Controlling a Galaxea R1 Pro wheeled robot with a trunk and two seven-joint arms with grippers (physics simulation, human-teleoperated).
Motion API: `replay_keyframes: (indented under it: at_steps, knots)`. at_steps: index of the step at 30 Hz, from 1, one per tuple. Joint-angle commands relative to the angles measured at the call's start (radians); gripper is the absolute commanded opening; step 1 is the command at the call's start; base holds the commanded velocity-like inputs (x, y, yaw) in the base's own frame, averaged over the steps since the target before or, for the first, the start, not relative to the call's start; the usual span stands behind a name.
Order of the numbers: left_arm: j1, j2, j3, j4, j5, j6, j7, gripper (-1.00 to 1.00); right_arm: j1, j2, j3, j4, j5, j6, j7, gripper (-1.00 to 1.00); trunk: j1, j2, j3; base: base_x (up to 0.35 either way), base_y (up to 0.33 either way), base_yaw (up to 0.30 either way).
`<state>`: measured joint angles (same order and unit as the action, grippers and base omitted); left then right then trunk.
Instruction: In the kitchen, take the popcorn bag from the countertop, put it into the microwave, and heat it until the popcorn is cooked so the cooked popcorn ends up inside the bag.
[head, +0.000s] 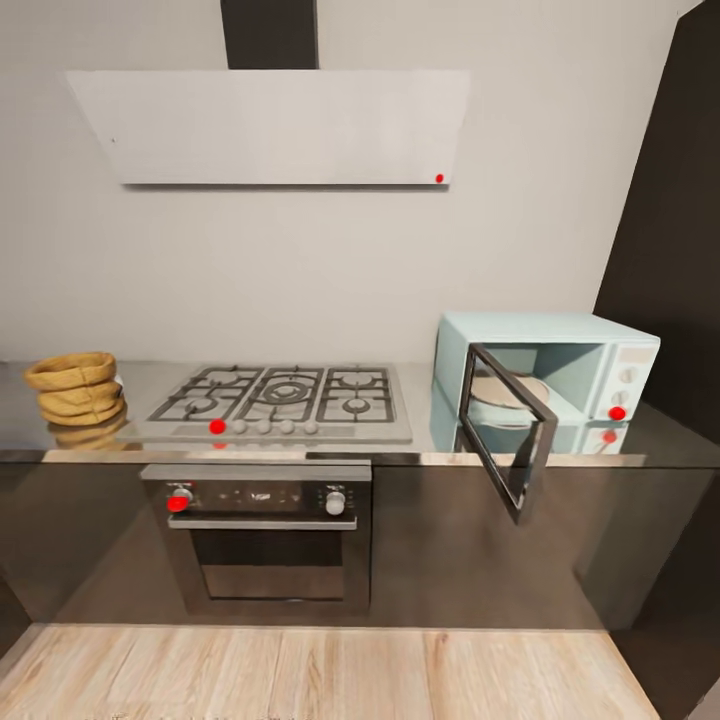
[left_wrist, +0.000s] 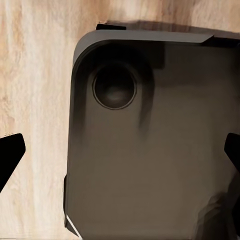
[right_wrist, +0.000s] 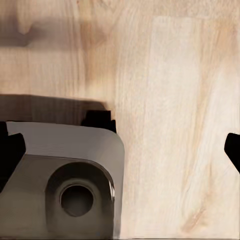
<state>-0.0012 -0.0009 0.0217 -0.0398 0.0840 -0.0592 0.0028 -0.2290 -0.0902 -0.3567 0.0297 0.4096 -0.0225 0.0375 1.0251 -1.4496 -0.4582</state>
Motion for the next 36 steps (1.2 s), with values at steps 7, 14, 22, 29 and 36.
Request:
replay_keyframes:
  at_steps: [7,14,22,29,36]
  knots:
    - [0.000,0.000,0.000,0.000,0.064,-0.002,0.006,1.00,0.012,0.026,-0.007,0.004,0.008,0.006,0.007,1.00,0.000,0.000,-0.001,0.000,0.000,0.277]
    - [0.000,-0.001,0.000,-0.001,0.188,-0.003,0.010,1.00,0.065,0.096,-0.006,0.004,0.179,-0.007,0.003,1.00,0.000,0.000,-0.001,0.000,0.000,0.282]
    - [0.001,-0.001,0.000,-0.002,0.209,-0.004,0.043,1.00,0.065,0.095,-0.008,0.004,0.180,-0.016,0.001,1.00,0.000,0.000,-0.001,0.000,0.000,0.282]
    - [0.000,-0.001,0.000,-0.002,0.209,-0.004,0.043,1.00,0.065,0.095,-0.009,0.004,0.179,-0.017,-0.001,1.00,0.000,0.000,-0.001,0.000,0.000,0.282]
    - [0.000,0.002,-0.001,-0.002,0.209,-0.004,0.043,1.00,0.065,0.095,-0.010,0.003,0.179,-0.018,-0.001,1.00,-0.012,0.021,0.009,0.000,0.000,0.282]
